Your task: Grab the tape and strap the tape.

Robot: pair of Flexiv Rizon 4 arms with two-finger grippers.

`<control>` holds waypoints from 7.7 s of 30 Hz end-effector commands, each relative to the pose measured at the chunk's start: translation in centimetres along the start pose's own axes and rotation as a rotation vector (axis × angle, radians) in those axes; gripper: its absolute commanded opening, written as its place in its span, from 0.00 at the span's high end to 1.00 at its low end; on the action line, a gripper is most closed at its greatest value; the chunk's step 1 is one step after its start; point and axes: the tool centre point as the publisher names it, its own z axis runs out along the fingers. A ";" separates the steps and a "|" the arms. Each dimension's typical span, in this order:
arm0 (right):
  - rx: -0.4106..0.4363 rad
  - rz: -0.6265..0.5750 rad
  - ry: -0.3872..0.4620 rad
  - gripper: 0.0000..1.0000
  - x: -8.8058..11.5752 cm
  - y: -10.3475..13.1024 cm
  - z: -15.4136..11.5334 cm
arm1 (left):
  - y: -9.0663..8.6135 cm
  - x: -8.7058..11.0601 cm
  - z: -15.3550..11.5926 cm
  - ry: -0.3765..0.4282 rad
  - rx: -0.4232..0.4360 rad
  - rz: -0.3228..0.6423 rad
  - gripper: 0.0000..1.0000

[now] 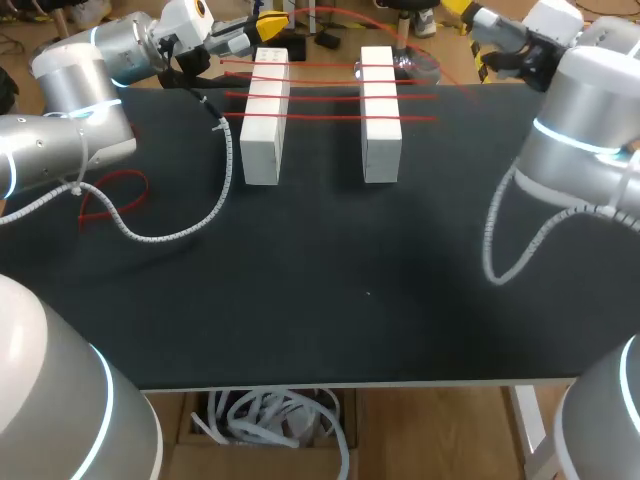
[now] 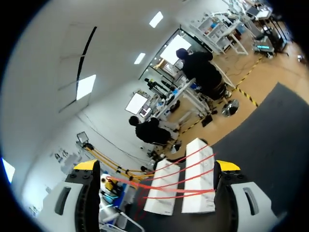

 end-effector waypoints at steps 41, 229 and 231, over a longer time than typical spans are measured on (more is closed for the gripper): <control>-0.659 0.364 0.089 0.00 -3.4 -2.1 1.3 | 0.0 -0.1 -0.1 0.005 0.000 -0.001 1.00; -0.568 0.469 -0.115 1.00 -1.7 1.8 -2.2 | 0.0 -0.1 -0.1 0.005 0.000 -0.001 1.00; -0.581 0.467 -0.122 1.00 -1.7 1.8 -2.3 | 0.0 -0.1 -0.1 0.005 0.000 -0.001 1.00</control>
